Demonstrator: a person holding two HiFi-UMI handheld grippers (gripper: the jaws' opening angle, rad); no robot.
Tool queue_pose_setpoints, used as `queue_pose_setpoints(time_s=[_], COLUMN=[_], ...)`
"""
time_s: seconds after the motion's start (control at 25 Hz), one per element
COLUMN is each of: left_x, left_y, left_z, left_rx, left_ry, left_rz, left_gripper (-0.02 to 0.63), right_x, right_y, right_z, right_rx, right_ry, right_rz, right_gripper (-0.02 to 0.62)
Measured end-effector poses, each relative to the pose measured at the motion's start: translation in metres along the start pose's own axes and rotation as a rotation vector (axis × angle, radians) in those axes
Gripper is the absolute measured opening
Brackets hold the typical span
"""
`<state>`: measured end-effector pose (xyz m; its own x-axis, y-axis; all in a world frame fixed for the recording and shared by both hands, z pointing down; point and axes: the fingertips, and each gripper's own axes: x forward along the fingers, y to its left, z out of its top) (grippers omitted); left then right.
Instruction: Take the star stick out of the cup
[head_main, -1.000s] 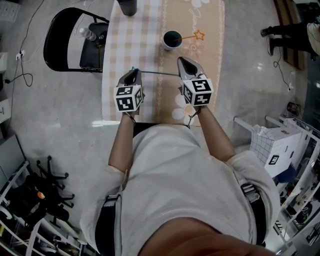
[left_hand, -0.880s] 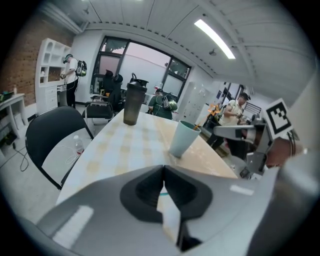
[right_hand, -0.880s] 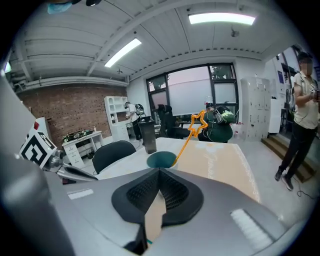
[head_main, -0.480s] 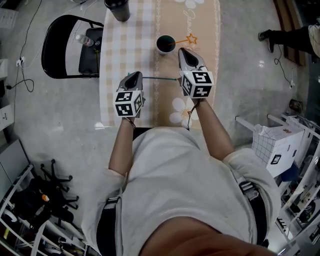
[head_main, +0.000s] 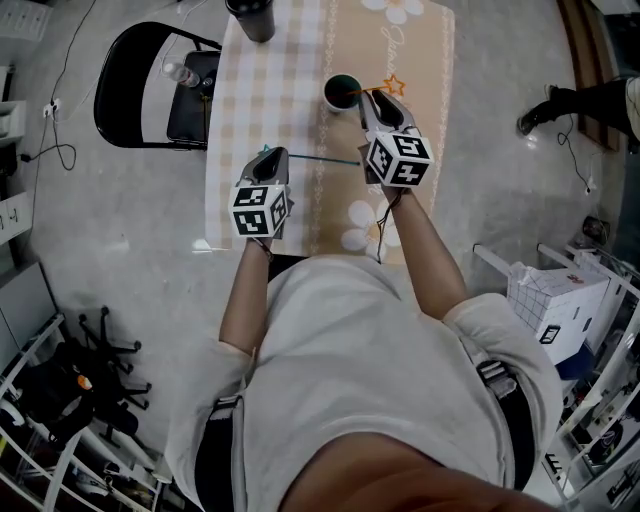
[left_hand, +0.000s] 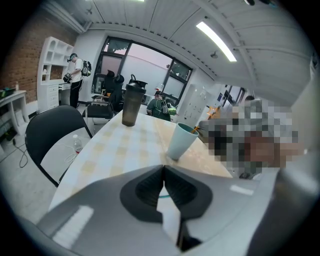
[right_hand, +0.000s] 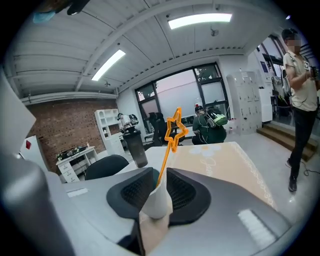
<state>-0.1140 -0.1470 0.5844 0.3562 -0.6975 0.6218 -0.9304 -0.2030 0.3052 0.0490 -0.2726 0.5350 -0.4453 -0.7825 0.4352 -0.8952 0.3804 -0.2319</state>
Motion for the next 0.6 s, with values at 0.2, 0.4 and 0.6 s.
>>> queue_pose_setpoints(time_s=[0.2,0.4,0.6], left_x=[-0.011,-0.020,-0.029], left_y=[0.005,0.006,0.000], left_z=[-0.003,-0.001,0.002], left_rx=[-0.014,-0.015,-0.006], left_ry=[-0.012,-0.031,-0.056], left_rz=[0.020,0.027,0.018], left_gripper=[0.005,0.005,0.005], right_x=[0.001,-0.009,-0.028], right_y=[0.002,0.012,0.020], right_z=[0.006,0.019,0.036], right_rx=[-0.021,-0.046,-0.057], right_ry=[-0.009,-0.045,-0.089], right_rz=[0.008,0.026,0.032], right_gripper=[0.026,0.015,0.015])
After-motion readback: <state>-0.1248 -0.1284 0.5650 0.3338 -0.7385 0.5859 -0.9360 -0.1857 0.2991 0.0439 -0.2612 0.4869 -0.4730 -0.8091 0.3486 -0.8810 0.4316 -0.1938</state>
